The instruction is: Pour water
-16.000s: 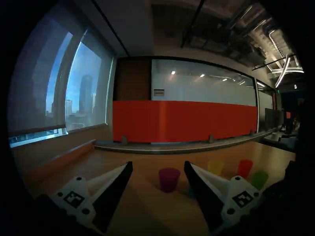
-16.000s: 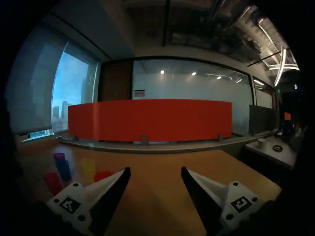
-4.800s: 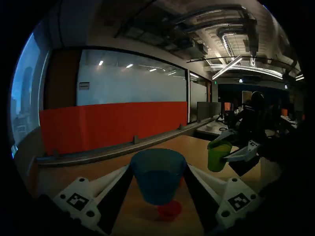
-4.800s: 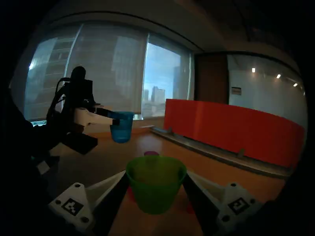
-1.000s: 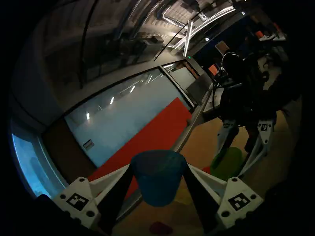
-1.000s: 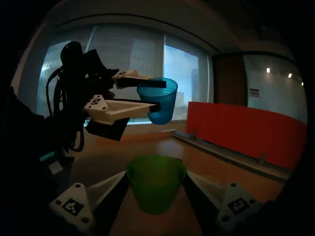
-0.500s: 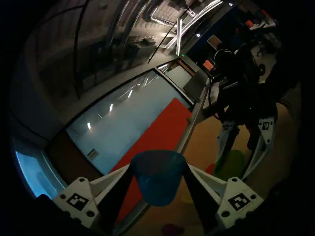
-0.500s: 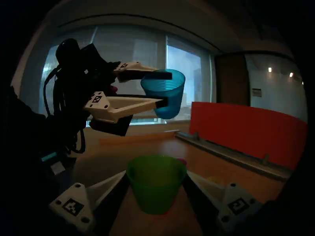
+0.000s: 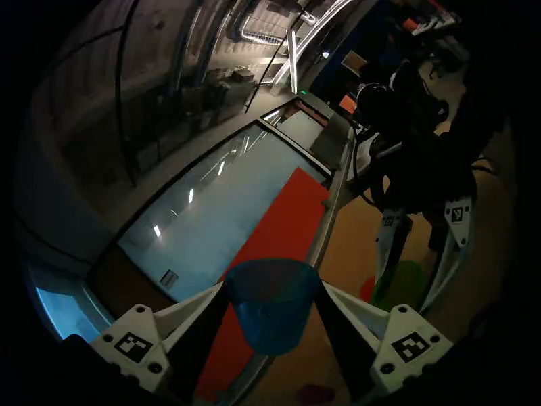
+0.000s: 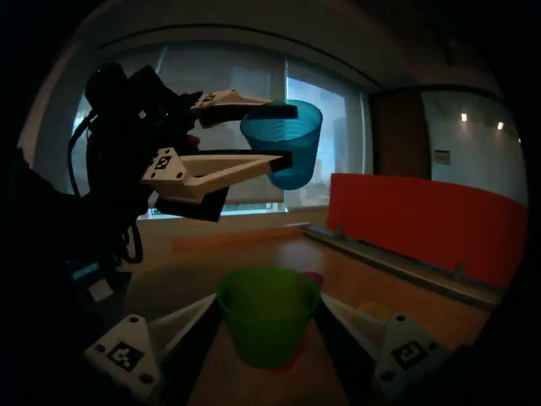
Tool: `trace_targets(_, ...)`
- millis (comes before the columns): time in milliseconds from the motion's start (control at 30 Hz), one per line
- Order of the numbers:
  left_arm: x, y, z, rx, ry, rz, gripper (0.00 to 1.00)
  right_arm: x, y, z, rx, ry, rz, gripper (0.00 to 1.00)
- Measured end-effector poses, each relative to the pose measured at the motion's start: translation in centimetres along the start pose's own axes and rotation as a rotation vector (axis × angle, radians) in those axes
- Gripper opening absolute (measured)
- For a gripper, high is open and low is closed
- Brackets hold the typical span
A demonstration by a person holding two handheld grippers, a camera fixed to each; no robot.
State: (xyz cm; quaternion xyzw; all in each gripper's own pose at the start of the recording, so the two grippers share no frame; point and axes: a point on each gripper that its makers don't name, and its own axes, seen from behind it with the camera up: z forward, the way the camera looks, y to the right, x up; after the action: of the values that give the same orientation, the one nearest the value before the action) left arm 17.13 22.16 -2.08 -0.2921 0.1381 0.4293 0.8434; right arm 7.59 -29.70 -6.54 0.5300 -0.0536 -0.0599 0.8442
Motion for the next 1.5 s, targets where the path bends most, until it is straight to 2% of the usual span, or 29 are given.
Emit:
trace_targets(867, 0.8, -0.1, 1.0, 0.0, -0.002, 0.103, 0.87, 0.2, 0.0, 0.1, 0.006, 0.012, 0.006, 0.91)
trace_targets(1233, 1.6, 0.3, 1.4, -0.002, 0.003, 0.159, 0.87, 0.3, 0.2, 0.0, 0.002, 0.017, 0.008, 0.9)
trace_targets(1500, 1.9, 0.4, 1.8, 0.001, 0.007, 0.174, 0.87, 0.3, 0.4, -0.2, -0.001, 0.019, 0.005, 0.9)
